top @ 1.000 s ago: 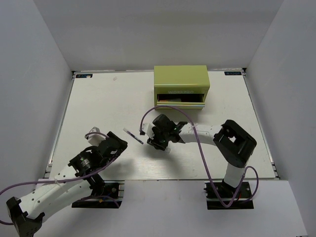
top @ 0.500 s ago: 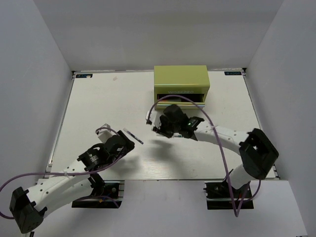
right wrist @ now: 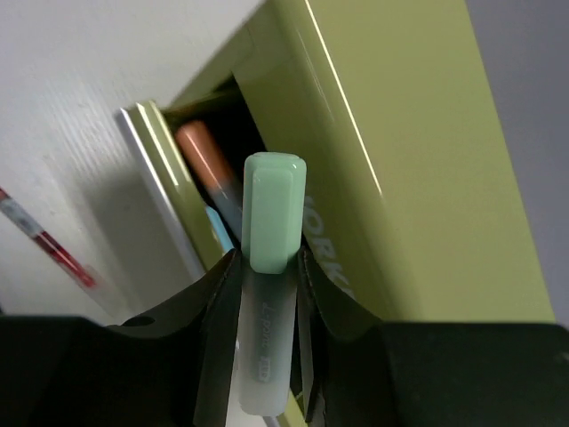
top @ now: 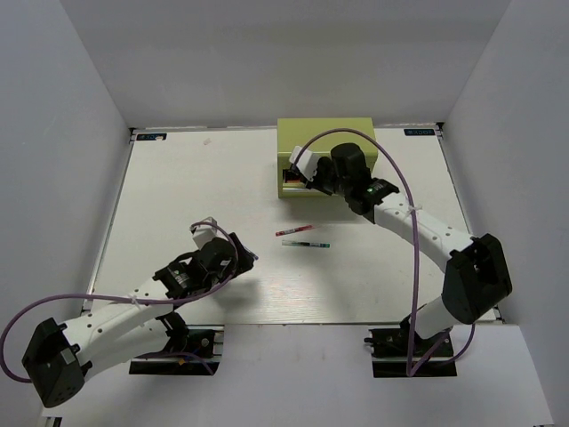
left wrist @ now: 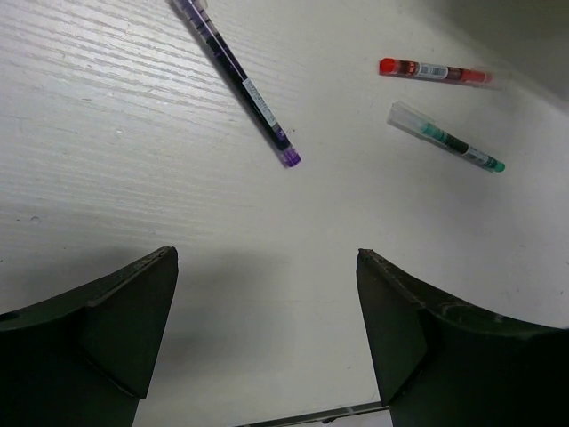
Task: Sort the stationery into containers
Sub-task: Place the pen in the drawer.
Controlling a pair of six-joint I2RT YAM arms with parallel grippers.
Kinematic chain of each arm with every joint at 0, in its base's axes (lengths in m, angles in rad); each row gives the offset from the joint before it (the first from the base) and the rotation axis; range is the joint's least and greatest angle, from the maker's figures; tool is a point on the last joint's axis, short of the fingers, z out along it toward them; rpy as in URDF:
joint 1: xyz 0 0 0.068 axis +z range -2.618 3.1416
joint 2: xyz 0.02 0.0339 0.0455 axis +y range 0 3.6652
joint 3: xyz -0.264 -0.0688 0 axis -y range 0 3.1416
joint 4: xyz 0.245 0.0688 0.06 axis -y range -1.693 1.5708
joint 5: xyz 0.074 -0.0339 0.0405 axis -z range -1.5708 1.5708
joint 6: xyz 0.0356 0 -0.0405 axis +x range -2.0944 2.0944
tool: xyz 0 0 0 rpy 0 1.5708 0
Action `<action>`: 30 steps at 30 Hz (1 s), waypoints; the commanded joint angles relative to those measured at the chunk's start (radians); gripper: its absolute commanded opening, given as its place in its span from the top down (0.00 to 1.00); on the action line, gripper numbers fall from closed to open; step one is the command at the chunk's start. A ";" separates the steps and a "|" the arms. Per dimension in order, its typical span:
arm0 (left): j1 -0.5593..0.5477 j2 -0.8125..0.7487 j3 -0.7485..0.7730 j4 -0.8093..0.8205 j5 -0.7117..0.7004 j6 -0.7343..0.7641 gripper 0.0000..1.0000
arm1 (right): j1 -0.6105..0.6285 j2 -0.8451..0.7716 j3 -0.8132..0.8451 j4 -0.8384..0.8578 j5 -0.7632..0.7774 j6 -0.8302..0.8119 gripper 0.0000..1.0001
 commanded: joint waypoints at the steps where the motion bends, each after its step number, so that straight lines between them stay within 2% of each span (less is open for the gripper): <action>1: 0.003 -0.031 0.027 0.026 0.005 0.020 0.09 | -0.047 0.018 0.033 0.066 0.017 -0.100 0.94; 7: 0.003 -0.041 0.018 0.026 0.005 0.020 0.09 | -0.109 0.043 0.007 0.110 -0.076 -0.244 0.90; 11: 0.003 -0.041 0.018 0.026 0.005 0.020 0.09 | -0.136 0.072 0.047 0.021 -0.142 -0.292 0.77; 13: 0.003 -0.041 0.018 0.026 0.005 0.020 0.09 | -0.141 0.087 0.059 -0.014 -0.168 -0.298 0.73; 16: 0.003 -0.041 0.018 0.026 0.005 0.020 0.09 | -0.153 0.095 0.062 -0.031 -0.184 -0.313 0.67; 21: 0.003 -0.031 0.018 0.035 0.005 0.020 0.09 | -0.169 0.091 0.073 -0.034 -0.191 -0.294 0.49; 26: 0.003 -0.022 0.018 0.044 0.005 0.020 0.09 | -0.176 0.069 0.091 -0.054 -0.242 -0.268 0.47; 29: 0.003 -0.013 0.018 0.054 0.005 0.020 0.09 | -0.181 0.043 0.128 -0.091 -0.296 -0.226 0.56; 30: 0.003 -0.013 0.018 0.054 0.005 0.020 0.09 | -0.185 0.034 0.131 -0.097 -0.311 -0.220 0.66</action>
